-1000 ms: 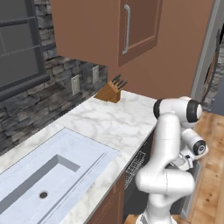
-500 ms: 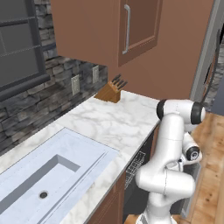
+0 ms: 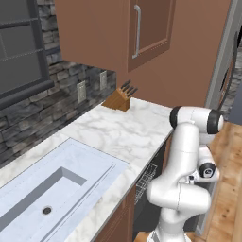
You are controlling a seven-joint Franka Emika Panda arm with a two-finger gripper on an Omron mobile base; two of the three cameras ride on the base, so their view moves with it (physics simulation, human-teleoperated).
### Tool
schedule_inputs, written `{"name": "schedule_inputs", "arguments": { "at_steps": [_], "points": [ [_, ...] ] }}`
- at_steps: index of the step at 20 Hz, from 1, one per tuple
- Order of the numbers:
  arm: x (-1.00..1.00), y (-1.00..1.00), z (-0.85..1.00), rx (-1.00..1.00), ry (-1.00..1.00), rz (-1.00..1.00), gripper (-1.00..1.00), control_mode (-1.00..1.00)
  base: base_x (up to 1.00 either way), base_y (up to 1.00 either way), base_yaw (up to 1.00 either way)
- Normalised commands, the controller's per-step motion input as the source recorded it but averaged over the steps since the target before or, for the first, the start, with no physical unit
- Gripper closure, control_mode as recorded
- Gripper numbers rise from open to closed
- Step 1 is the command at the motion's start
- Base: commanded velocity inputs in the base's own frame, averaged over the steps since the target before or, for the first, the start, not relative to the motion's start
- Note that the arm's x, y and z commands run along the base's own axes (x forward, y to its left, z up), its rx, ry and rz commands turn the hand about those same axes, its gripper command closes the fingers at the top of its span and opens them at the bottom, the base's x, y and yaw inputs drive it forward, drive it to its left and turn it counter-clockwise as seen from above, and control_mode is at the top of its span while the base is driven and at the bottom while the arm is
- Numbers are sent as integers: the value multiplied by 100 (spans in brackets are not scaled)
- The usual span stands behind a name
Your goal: Open the dishwasher door and pull out the top rack.
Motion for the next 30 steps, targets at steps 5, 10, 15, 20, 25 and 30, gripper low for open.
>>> {"name": "schedule_inputs", "arguments": {
  "at_steps": [5, 10, 15, 20, 25, 30],
  "points": [
    [32, 26, 0, -9, -16, -16, -100, -100, 0, 0, 0],
    [53, 6, 0, -1, -7, -8, -100, -100, 0, 0, 0],
    [2, 0, -20, 0, -1, -3, -100, -100, 0, 0, 0],
    [0, 0, -30, 0, -2, -4, -100, -100, 0, 0, 0],
    [16, 1, -25, 0, -2, -4, -100, -100, 0, 0, 0],
    [29, 0, -32, 0, 0, -3, -100, -100, 0, 0, 0]
  ]
}}
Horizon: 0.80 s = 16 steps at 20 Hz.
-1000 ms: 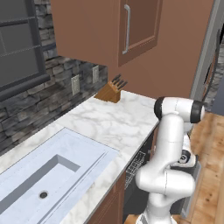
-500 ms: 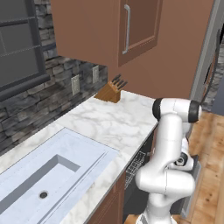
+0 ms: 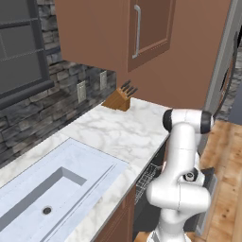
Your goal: Open the dishwasher door and pull out the top rack.
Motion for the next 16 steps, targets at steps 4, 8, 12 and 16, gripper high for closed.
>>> {"name": "schedule_inputs", "arguments": {
  "at_steps": [4, 8, 12, 16],
  "points": [
    [42, 0, -42, 0, 0, -1, -100, -100, 0, 0, 0],
    [35, 0, -46, 0, 0, 0, -100, -100, 0, 0, 0],
    [34, 0, -36, 0, 0, 0, -100, -100, 0, 0, 0],
    [26, 0, -9, 0, -4, 0, -100, -100, 0, 0, 0]
  ]
}}
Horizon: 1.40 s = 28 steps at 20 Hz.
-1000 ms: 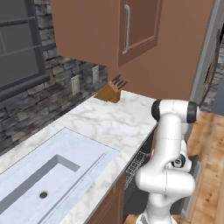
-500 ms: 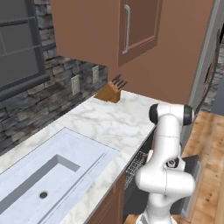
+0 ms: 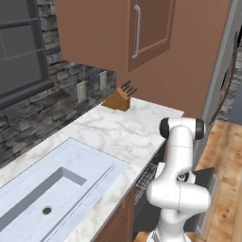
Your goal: Open the dishwasher door and pull out the top rack.
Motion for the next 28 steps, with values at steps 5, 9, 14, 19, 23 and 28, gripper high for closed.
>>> {"name": "schedule_inputs", "arguments": {
  "at_steps": [5, 9, 14, 19, 23, 28],
  "points": [
    [23, 0, 0, 0, -7, 0, -100, -100, 0, 0, 0],
    [37, 0, -10, 0, -5, 0, -100, -100, 0, 0, 0],
    [27, 3, -14, 0, -6, 0, -100, -100, 0, 0, 0],
    [15, 15, -15, 0, -4, 0, -100, -100, 0, 0, 0],
    [11, 18, -22, 0, -1, 0, -100, -100, 0, 0, 0],
    [12, 21, -8, 0, -1, 0, -100, -100, 0, 0, 0]
  ]
}}
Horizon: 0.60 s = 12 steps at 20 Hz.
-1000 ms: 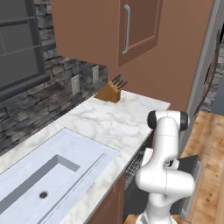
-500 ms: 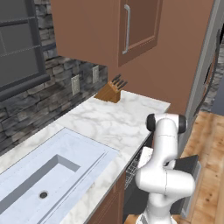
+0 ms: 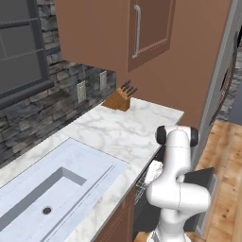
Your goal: Open the dishwasher door and pull out the top rack.
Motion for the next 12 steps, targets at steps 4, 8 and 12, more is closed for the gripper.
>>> {"name": "schedule_inputs", "arguments": {
  "at_steps": [4, 8, 12],
  "points": [
    [18, 21, 0, 0, -1, 0, -100, -100, 0, 0, 0],
    [31, 18, -10, 0, 0, 0, -100, -100, 0, 0, 0],
    [46, 6, -45, 0, 0, 0, -100, -100, 0, 0, 0]
  ]
}}
